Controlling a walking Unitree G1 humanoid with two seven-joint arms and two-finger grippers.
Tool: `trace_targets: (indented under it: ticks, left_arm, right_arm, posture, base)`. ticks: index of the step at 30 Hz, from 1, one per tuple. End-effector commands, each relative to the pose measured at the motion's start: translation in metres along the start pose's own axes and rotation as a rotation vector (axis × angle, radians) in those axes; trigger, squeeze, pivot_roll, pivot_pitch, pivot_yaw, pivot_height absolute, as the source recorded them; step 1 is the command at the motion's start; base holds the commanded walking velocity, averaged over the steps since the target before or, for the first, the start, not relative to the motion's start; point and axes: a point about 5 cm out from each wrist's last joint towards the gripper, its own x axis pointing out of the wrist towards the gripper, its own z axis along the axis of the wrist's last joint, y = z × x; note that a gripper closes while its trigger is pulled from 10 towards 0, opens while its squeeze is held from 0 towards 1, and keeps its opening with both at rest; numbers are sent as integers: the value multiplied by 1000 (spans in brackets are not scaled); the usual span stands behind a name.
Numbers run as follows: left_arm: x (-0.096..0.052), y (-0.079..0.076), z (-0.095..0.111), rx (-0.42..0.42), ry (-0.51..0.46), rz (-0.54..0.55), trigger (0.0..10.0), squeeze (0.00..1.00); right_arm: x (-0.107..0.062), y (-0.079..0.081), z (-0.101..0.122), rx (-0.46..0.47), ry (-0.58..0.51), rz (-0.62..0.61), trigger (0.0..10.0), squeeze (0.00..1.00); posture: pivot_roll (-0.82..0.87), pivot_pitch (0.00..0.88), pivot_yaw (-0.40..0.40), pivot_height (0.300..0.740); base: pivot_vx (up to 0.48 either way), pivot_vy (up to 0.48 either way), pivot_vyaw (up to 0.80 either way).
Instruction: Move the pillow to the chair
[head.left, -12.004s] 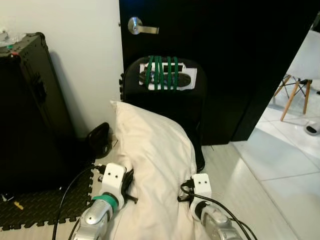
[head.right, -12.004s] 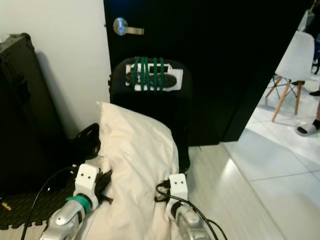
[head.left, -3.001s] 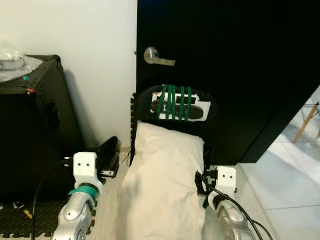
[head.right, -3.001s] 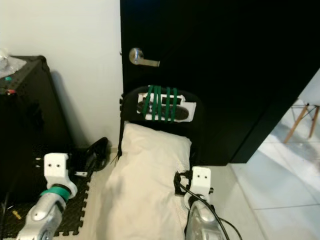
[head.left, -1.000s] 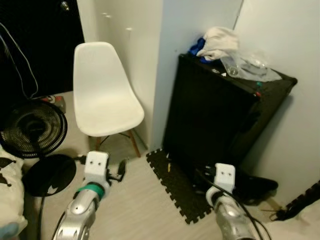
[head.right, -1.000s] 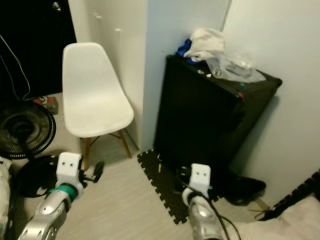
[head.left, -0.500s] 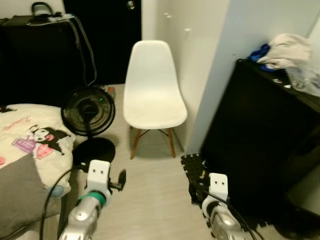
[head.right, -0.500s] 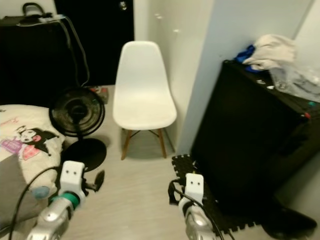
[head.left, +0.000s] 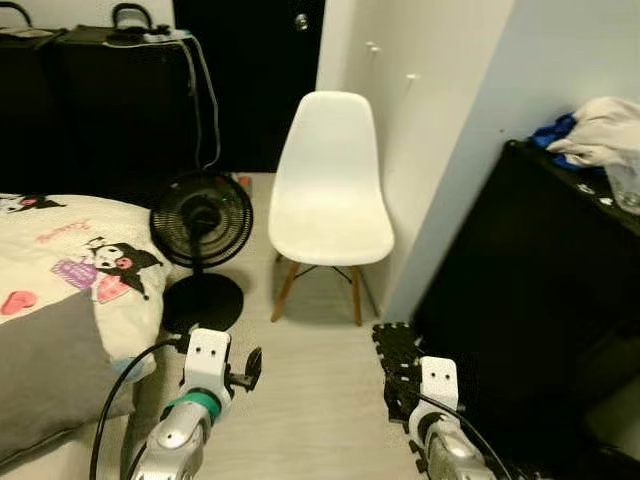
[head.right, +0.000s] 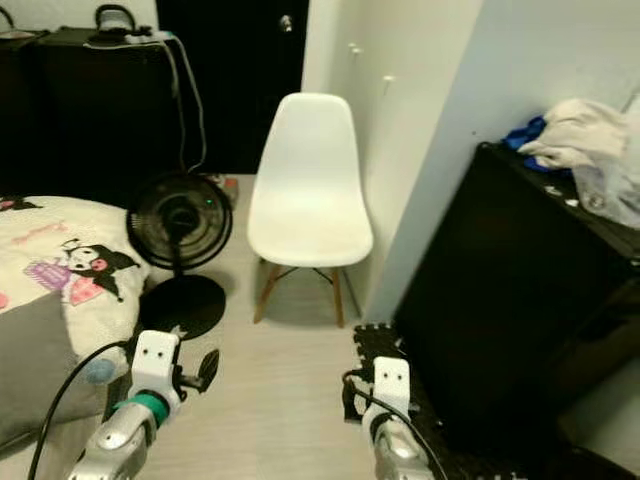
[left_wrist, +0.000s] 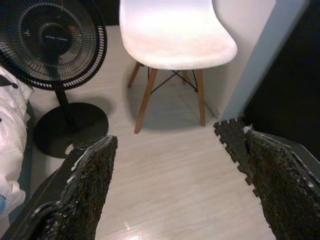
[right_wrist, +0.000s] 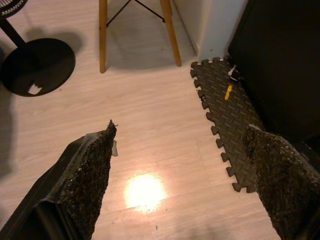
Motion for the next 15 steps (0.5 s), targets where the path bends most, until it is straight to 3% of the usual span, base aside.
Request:
trace_targets:
  ticks: [1, 8, 15]
  left_arm:
    - [1, 0, -1, -14, 4, 5, 10000, 0]
    - [4, 0, 4, -62, -13, 16, 10000, 0]
    - [5, -4, 6, -66, -27, -10, 10000, 0]
  right_arm:
    - [1, -1, 0, -2, 13, -11, 10000, 0]
    - [0, 1, 0, -12, -5, 6, 10000, 0]
    - [-2, 2, -5, -20, -1, 6, 10000, 0]
  posture:
    - [-18, 11, -43, 739]
    - [-29, 15, -44, 739]
    - [-38, 19, -36, 739]
  base:
    - [0, 0, 0]
    - [0, 0, 0]
    - [284, 0, 0]
